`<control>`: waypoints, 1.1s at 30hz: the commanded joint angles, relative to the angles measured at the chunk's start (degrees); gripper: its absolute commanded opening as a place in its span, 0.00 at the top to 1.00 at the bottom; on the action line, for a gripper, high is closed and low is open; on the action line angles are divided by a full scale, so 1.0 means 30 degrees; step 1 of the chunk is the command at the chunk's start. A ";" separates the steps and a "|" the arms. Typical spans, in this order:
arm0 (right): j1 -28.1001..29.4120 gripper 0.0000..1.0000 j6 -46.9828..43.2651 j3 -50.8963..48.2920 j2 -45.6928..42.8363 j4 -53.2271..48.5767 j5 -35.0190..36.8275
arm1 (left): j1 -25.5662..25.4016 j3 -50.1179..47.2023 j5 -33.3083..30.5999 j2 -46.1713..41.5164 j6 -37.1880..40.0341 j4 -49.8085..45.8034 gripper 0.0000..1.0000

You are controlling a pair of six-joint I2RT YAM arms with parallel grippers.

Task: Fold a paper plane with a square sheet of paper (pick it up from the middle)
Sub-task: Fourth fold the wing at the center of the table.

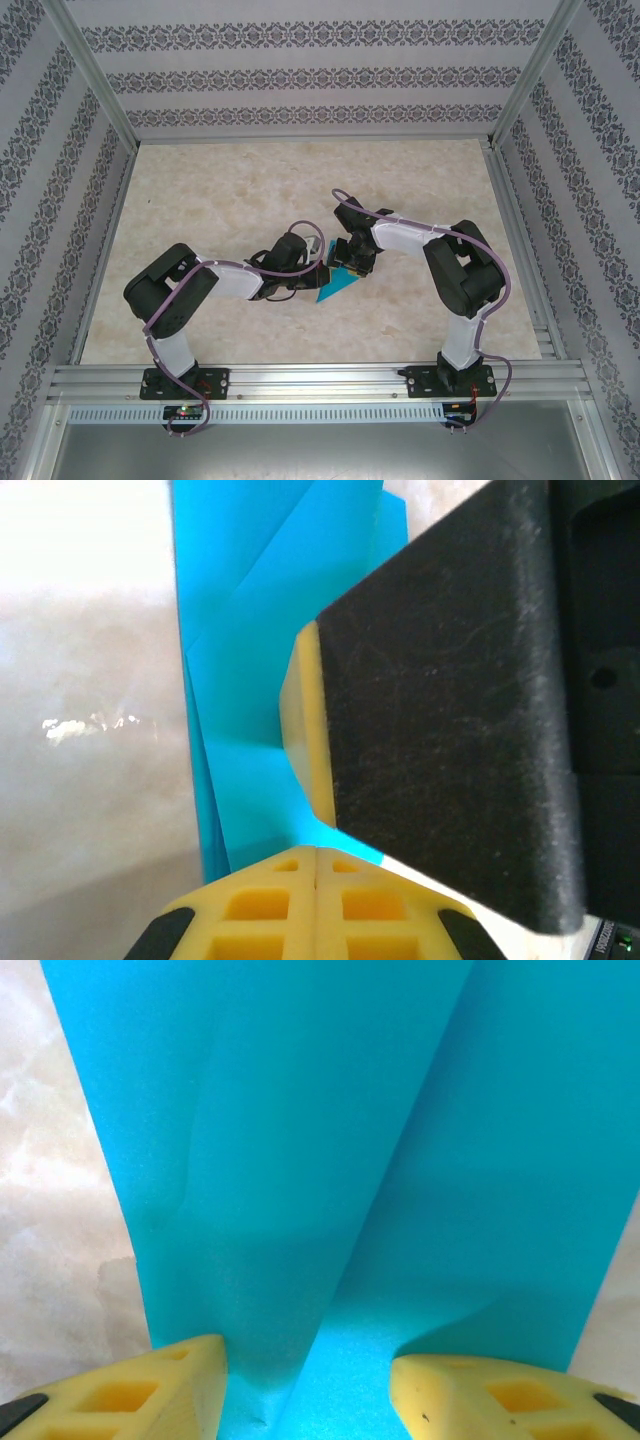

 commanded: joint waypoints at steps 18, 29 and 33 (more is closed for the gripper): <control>0.0267 0.46 -0.0129 -0.2444 0.4546 0.0439 0.1560 | 0.0192 0.0700 -0.1307 0.0590 -0.0510 -0.1967 0.97; -0.0334 0.45 -0.0820 -0.1374 -0.0655 0.0116 0.0425 | 0.0214 0.0544 -0.1201 0.1022 -0.0358 -0.3185 0.99; -0.0715 0.44 -0.1102 -0.1230 -0.3635 0.0584 0.0013 | 0.0210 0.0562 -0.1312 0.1193 -0.0072 -0.4048 1.00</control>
